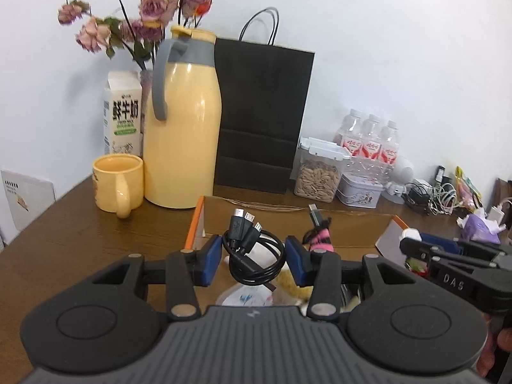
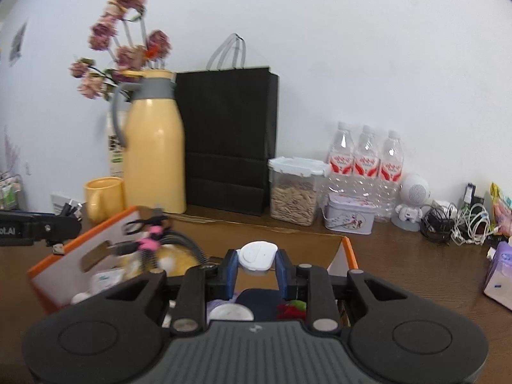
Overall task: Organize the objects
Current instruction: 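Carry the cables and white cap into the red box, open both grippers, then lift both open grippers up from the red box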
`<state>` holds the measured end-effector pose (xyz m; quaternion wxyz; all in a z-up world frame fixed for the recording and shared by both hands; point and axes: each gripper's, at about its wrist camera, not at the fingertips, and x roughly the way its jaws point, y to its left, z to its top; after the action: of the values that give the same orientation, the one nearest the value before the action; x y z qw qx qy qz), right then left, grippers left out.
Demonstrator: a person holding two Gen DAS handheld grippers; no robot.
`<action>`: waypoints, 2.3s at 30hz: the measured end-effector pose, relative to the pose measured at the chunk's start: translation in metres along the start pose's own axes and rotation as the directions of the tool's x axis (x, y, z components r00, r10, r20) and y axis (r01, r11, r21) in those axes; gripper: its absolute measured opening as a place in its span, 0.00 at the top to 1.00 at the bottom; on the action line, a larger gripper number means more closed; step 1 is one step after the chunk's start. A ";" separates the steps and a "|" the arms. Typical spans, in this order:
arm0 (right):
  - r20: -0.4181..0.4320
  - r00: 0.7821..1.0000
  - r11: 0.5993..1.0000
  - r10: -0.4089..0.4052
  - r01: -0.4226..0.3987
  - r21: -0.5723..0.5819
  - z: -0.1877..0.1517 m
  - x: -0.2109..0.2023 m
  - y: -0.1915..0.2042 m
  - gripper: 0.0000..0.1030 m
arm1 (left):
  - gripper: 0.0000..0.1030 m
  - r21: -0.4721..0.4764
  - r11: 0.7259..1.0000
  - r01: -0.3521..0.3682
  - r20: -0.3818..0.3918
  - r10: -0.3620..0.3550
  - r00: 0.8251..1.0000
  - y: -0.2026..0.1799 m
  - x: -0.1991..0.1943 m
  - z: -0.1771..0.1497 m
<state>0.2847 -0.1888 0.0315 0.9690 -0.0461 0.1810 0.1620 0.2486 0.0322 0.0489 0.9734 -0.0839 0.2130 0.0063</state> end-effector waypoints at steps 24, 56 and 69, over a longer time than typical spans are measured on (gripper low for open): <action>0.020 0.998 0.998 -0.056 0.056 0.043 -0.022 0.023 -0.017 0.06 | 0.00 -0.018 0.999 -0.027 0.065 0.028 0.997 0.009 0.013 -0.004; -0.088 0.994 0.994 0.065 -0.072 -0.083 -0.064 -0.066 0.013 0.07 | 0.00 0.150 0.988 -0.035 -0.003 0.036 0.999 0.019 -0.056 -0.050; -0.213 0.968 0.984 0.133 -0.155 -0.087 -0.084 -0.049 0.033 0.60 | 0.00 0.140 0.990 -0.011 -0.095 0.025 0.995 0.023 -0.049 -0.076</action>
<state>0.2023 -0.1848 -0.0292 0.9269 -0.0993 0.2748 0.2355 0.1715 0.0438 -0.0029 0.9653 -0.0142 0.2607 -0.0038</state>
